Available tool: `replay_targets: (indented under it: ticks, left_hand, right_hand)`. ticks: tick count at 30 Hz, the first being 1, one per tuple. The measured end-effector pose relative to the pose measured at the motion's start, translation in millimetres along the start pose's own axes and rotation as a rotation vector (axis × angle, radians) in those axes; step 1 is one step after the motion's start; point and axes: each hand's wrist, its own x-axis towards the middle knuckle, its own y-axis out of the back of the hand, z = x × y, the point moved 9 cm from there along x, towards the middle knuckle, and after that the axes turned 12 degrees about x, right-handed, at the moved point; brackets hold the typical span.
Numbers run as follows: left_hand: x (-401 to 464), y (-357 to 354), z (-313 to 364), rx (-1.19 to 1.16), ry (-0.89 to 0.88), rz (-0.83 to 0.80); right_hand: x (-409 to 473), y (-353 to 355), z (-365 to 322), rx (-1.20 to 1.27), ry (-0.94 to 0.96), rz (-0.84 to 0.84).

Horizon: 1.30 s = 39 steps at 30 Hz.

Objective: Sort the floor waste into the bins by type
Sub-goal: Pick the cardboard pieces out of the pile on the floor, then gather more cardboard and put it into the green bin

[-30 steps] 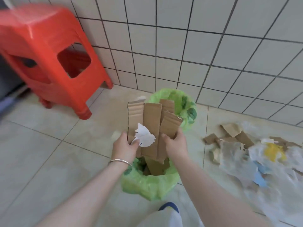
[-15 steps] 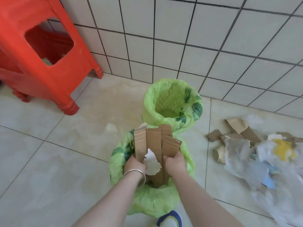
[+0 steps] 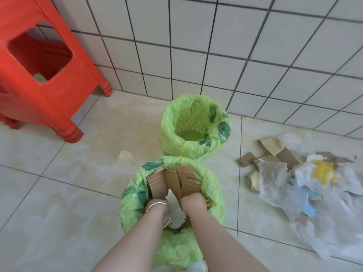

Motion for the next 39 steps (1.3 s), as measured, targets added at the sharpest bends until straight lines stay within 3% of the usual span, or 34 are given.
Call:
replay_targets:
  ticks: [4,6,7,9,11,15,21,28,34,39]
  left_hand:
    - [-42.7,26.6,20.4,0.026,-0.02,0.068]
    - [-70.2,47.1,27.4,-0.04,-0.035,0.228]
    - [-90.6,57.8,38.2,-0.069,-0.122,0.329]
    - [-141.4,63.0,80.1,-0.101,-0.466,0.415]
    - [-193.5,44.9,124.1,-0.045,-0.771,0.323]
    - [-250.0,-13.4,189.4,0.112,-1.015,0.246]
    - [-272.6,-139.6,238.7,0.286,-1.078,0.042]
    - [-238.4,-254.0,274.7,0.323,-0.979,-0.138]
    - [-194.8,-292.3,313.2,0.332,-0.932,-0.102]
    - [-165.1,-301.2,337.3,0.556,-0.944,0.101]
  right_hand:
    - [-38.2,8.6,-13.8,0.201,0.028,-0.06]
    - [-57.5,19.7,-19.1,0.324,0.06,-0.065]
    - [-65.0,30.3,-21.1,0.41,0.088,-0.042]
    - [-79.1,60.9,-23.3,0.546,0.152,0.0]
    - [-89.7,103.4,-20.8,0.622,0.216,0.058]
    - [-85.7,192.6,-2.7,0.681,0.31,0.191]
    - [-43.1,284.9,63.9,0.615,0.231,0.262]
    - [48.4,351.6,122.5,0.527,0.156,0.357]
    - [117.8,379.5,144.4,0.435,0.087,0.386]
    - [156.0,365.7,156.0,0.327,0.023,0.295]
